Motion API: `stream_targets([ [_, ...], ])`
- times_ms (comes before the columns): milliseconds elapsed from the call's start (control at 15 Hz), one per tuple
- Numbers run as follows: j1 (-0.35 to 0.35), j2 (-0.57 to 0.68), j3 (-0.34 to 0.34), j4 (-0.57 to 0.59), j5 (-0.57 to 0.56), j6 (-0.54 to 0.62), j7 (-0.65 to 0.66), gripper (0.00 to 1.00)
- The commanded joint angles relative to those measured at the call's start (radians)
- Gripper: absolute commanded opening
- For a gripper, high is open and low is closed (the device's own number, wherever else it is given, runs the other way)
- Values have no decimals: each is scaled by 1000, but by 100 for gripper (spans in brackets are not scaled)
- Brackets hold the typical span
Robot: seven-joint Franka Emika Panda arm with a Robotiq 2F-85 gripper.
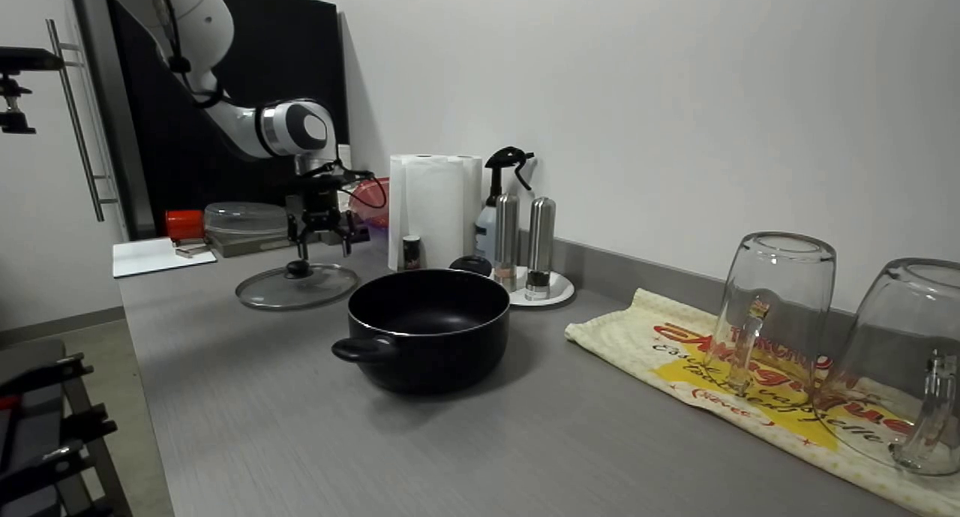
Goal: Put the glass lid on the black pot.
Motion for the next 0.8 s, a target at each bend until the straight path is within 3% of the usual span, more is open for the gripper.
stream_targets([
  [0,-11,43,26,76,33,-84,-37,100],
  [733,-15,85,66,109,87,-186,-69,100],
])
